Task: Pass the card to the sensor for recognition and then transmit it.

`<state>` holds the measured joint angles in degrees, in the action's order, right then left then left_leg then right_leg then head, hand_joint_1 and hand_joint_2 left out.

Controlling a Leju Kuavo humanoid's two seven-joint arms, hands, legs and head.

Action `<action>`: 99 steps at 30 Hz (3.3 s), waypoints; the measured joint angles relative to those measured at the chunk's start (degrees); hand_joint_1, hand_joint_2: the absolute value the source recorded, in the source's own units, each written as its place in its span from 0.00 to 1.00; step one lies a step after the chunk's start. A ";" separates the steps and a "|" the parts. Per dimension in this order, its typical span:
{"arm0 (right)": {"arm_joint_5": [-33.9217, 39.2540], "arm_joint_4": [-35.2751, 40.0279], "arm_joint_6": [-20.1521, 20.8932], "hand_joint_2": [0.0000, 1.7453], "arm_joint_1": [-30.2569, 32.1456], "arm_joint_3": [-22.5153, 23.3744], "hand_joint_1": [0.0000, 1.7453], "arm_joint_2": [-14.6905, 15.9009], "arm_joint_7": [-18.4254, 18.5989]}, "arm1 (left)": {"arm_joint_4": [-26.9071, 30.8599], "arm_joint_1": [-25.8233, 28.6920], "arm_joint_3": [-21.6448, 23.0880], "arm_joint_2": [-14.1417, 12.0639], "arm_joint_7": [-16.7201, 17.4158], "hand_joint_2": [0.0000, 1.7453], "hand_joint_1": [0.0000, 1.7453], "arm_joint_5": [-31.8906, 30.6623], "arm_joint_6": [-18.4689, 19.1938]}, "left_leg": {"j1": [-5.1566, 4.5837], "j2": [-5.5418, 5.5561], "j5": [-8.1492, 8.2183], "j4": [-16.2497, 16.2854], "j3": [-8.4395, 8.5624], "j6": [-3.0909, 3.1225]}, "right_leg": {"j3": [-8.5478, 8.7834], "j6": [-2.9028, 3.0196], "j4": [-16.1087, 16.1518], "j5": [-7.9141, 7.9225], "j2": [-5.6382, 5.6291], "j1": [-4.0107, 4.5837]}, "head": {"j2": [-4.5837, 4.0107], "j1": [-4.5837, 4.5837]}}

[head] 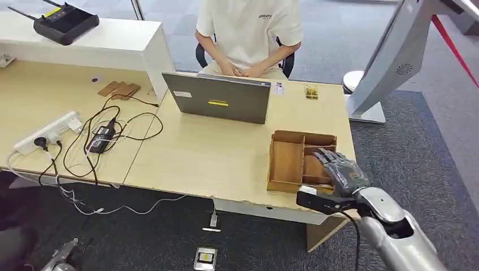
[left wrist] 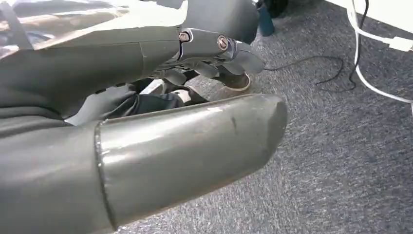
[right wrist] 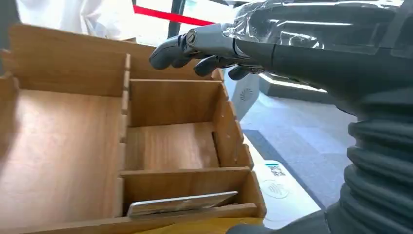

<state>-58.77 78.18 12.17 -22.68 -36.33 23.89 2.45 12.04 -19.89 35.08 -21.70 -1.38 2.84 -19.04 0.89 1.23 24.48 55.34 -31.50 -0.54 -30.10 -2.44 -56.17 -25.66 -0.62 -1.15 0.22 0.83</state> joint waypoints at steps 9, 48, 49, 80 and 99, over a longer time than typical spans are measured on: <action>0.17 2.07 -0.26 1.00 1.65 0.02 0.00 0.33 0.22 | 0.00 0.86 -0.81 -0.35 -0.52 0.00 0.00 0.28 -0.02 | 0.00 -0.01 0.00 0.00 0.00 0.00 | -0.01 0.00 0.01 0.00 0.00 0.00 | 0.00 0.00; 1.90 8.26 -2.01 1.00 5.89 -0.63 0.00 1.31 0.37 | 0.13 1.20 -2.21 -1.40 -1.22 0.00 0.00 -2.29 -0.33 | 0.00 -0.01 0.00 0.00 -0.01 0.00 | -0.02 0.00 0.01 0.00 0.00 0.00 | 0.00 0.00; 1.99 8.26 -2.12 1.00 5.94 -0.66 0.00 1.20 0.37 | 0.15 1.14 -2.21 -1.40 -1.22 0.00 0.00 -2.29 -0.31 | 0.00 -0.01 0.00 0.00 -0.01 0.00 | -0.02 0.00 0.01 0.00 0.00 0.00 | 0.00 0.00; -1.36 5.72 -15.70 1.00 5.10 -2.01 0.00 -3.30 -1.27 | 0.37 0.89 -2.36 -1.18 -1.66 0.00 0.00 -3.52 -0.24 | 0.00 -0.01 0.00 -0.01 -0.03 0.00 | -0.03 0.00 0.01 0.00 0.00 0.00 | 0.00 0.00; -4.96 0.76 -17.90 1.00 3.35 -2.82 0.00 -4.74 -1.12 | 0.37 1.32 -4.15 -1.25 -1.79 0.00 0.00 -4.09 -0.76 | 0.00 -0.01 0.00 -0.01 -0.05 0.00 | -0.04 0.00 0.01 0.00 0.00 0.00 | 0.00 0.00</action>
<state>-63.73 78.95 -5.73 -19.33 -39.15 19.15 1.33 12.41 -18.57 30.93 -22.95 -3.17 -1.25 -19.80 0.89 1.22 24.48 55.33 -31.55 -0.54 -30.14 -2.44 -56.15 -25.67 -0.62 -1.15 0.22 0.83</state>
